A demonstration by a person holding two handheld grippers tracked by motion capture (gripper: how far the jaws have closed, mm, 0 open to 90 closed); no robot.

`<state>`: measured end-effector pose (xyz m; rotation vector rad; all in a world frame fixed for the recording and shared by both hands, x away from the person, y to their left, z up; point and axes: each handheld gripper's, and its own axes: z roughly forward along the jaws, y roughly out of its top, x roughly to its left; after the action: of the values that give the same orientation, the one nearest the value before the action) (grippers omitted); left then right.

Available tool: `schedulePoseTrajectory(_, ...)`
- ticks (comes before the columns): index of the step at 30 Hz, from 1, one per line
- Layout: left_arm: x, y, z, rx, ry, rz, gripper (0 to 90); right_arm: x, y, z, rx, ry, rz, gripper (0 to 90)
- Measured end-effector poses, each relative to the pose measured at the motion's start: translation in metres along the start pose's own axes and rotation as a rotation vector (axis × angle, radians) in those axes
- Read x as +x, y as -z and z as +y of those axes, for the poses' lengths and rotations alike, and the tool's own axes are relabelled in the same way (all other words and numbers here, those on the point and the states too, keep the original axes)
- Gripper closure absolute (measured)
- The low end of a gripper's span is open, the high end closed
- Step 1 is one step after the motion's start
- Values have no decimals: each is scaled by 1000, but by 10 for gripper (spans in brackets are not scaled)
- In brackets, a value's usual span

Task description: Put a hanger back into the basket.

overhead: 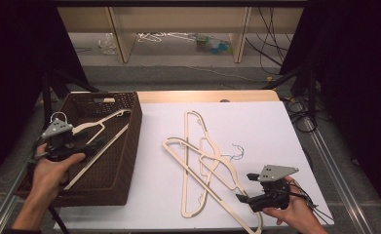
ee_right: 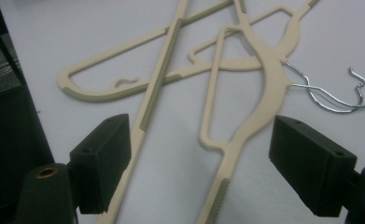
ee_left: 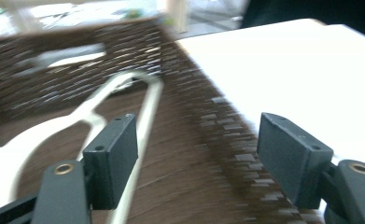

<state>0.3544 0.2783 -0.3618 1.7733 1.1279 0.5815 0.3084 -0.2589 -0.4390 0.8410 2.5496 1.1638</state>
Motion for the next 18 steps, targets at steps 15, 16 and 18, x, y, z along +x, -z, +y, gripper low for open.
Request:
schedulePoseTrajectory(15, -124, -18, -14, -50, -197, -253, 181, -6, -4, -11, 25, -34, -28, 232)
schedulePoseTrajectory(16, -128, -21, -18, -42, -194, -272, 181, -6, -4, -11, 29, -37, -22, 232)
schedulePoseTrajectory(18, -137, -24, -24, -33, -179, -289, 177, -6, -4, -12, 30, -31, -22, 233)
